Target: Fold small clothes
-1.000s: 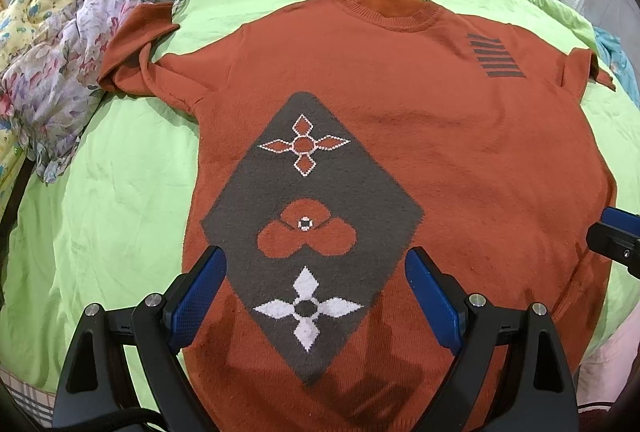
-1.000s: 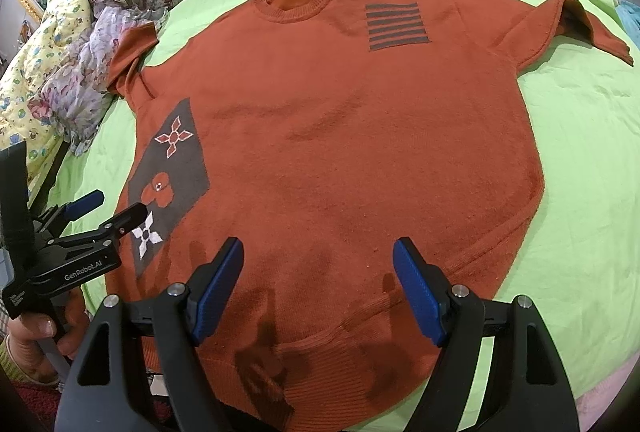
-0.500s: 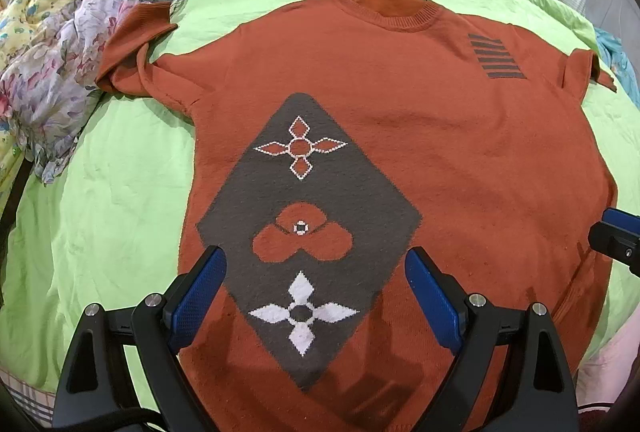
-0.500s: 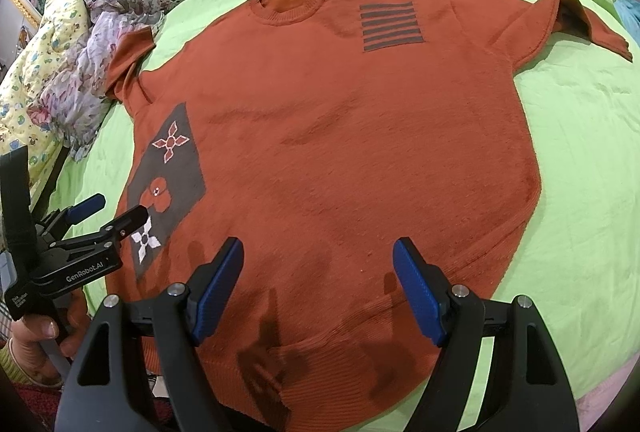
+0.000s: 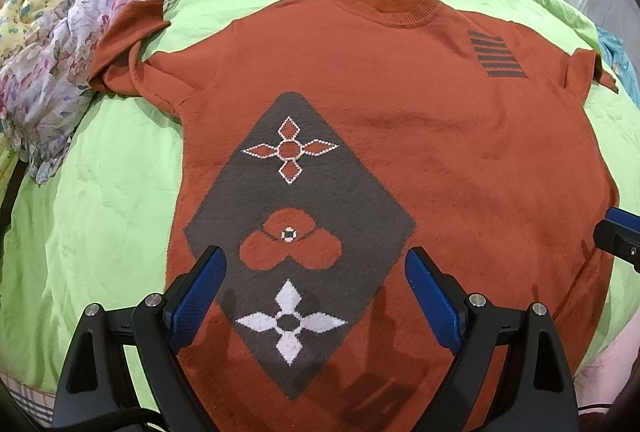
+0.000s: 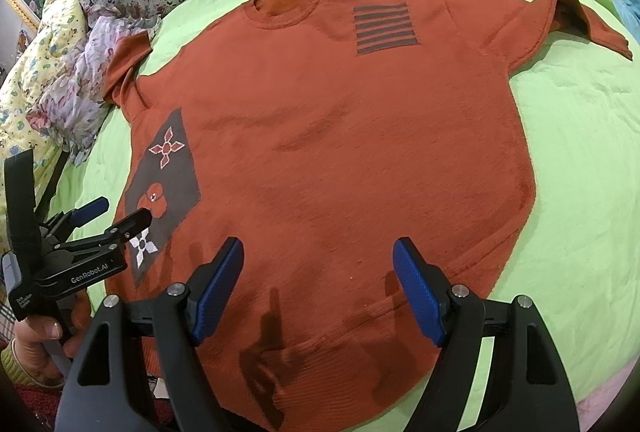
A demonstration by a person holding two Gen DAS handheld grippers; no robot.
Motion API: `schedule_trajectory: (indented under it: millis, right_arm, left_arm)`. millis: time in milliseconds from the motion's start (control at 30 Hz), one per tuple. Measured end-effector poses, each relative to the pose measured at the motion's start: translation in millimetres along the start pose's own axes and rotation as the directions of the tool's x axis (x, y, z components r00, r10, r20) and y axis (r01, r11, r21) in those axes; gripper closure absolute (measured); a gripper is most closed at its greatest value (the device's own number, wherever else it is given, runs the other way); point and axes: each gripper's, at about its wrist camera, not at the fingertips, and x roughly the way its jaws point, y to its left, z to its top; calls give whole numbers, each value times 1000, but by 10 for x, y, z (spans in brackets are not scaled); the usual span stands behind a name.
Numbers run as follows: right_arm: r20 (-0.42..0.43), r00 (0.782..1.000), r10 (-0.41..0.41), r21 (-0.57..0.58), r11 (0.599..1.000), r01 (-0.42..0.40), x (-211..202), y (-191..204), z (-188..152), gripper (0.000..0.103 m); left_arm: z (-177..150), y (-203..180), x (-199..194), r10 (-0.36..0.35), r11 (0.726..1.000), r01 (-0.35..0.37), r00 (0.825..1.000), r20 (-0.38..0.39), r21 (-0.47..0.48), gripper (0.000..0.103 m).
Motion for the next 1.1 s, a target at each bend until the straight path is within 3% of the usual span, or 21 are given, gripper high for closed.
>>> schedule_trajectory:
  millis: [300, 433, 567, 700, 1100]
  right_arm:
    - [24, 1000, -16, 59, 998, 15, -59, -256, 135, 25]
    - [45, 998, -36, 122, 992, 31, -115, -524, 247, 25]
    - [78, 994, -79, 215, 975, 61, -229, -906, 395, 25]
    - [108, 981, -161, 280, 952, 126, -356, -1312, 584, 25]
    - [175, 930, -323, 474, 856, 208, -582, -2643, 1258, 25]
  left_arm:
    - [151, -27, 75, 9, 1000, -9, 1000, 20, -8, 11]
    - [286, 21, 140, -32, 999, 32, 999, -3, -21, 11]
    - [437, 48, 201, -26, 999, 26, 1000, -7, -38, 11]
    - [623, 49, 245, -30, 998, 30, 1000, 0, -47, 11]
    - [1379, -65, 437, -59, 995, 59, 998, 6, -75, 11]
